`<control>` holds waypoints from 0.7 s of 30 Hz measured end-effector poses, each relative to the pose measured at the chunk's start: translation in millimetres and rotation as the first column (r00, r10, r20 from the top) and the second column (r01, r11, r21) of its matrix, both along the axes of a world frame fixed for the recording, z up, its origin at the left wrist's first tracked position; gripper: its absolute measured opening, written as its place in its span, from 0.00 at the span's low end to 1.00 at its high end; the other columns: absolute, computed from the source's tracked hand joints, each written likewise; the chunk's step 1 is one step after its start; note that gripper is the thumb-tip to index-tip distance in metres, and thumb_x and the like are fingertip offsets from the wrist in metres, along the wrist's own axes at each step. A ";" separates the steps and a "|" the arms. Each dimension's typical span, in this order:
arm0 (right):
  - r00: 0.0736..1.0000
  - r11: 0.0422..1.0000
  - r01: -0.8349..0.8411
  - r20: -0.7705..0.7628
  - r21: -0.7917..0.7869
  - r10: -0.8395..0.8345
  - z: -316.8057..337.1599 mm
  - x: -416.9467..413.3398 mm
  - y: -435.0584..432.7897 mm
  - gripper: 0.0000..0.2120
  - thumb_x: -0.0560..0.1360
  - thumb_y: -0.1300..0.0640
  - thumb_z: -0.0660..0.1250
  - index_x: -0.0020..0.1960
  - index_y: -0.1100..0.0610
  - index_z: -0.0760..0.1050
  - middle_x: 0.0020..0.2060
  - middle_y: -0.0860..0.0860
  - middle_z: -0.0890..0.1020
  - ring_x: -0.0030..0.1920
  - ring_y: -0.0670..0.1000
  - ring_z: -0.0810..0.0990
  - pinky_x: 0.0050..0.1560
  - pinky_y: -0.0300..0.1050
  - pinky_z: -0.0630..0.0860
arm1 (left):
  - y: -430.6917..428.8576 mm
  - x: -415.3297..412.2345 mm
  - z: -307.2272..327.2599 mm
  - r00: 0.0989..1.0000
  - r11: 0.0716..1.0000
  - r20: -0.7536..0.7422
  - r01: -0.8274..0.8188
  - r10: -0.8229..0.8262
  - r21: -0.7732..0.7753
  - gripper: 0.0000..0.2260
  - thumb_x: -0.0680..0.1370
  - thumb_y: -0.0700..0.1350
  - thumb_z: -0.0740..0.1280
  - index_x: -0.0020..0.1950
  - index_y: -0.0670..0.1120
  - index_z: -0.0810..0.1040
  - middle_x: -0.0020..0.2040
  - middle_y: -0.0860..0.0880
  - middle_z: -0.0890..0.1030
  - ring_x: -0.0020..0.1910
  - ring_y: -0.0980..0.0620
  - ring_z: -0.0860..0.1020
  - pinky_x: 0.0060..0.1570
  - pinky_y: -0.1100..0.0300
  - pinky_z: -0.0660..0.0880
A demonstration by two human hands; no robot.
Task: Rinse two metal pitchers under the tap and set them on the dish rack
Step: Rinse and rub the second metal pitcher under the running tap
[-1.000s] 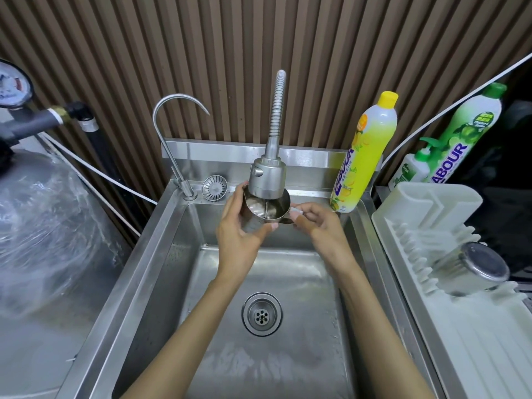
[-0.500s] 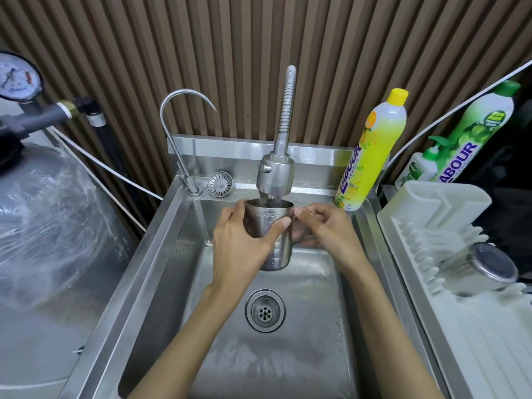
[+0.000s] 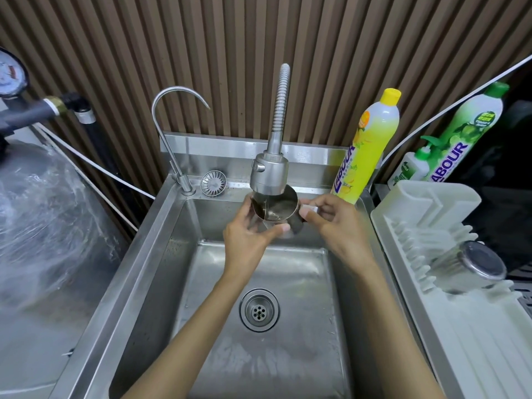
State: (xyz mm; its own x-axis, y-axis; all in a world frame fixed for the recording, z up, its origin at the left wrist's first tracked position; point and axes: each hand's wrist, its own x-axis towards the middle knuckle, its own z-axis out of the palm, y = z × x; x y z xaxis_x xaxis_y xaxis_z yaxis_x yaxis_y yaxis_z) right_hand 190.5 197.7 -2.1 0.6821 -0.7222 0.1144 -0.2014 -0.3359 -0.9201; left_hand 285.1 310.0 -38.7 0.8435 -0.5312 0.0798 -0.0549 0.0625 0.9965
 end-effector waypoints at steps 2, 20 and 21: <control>0.991 0.973 -0.063 0.133 0.221 0.034 -8.5 7.4 -0.4 0.09 0.73 0.64 0.68 0.36 0.55 0.74 0.46 0.49 0.84 0.43 0.40 0.82 0.47 0.35 0.76 | -0.4 3.4 2.8 0.989 0.998 0.136 -0.064 0.063 0.003 0.36 0.61 0.36 0.79 0.64 0.53 0.69 0.57 0.56 0.78 0.56 0.63 0.77 0.58 0.70 0.70; 0.994 0.923 -0.108 0.035 0.370 0.103 -9.2 13.6 3.7 0.08 0.75 0.57 0.67 0.43 0.63 0.78 0.35 0.57 0.84 0.35 0.52 0.84 0.38 0.45 0.81 | 23.3 5.3 31.8 0.892 0.874 0.452 -0.235 0.020 0.425 0.27 0.64 0.62 0.74 0.55 0.48 0.78 0.48 0.50 0.84 0.48 0.52 0.81 0.52 0.62 0.74; 0.997 0.947 -0.075 -0.003 0.313 0.079 -4.9 11.7 2.4 0.08 0.74 0.56 0.68 0.41 0.61 0.78 0.36 0.59 0.84 0.36 0.54 0.84 0.39 0.48 0.81 | 22.4 4.9 30.9 0.919 0.881 0.394 -0.187 0.001 0.434 0.26 0.64 0.62 0.74 0.56 0.48 0.79 0.47 0.50 0.84 0.49 0.54 0.81 0.54 0.61 0.75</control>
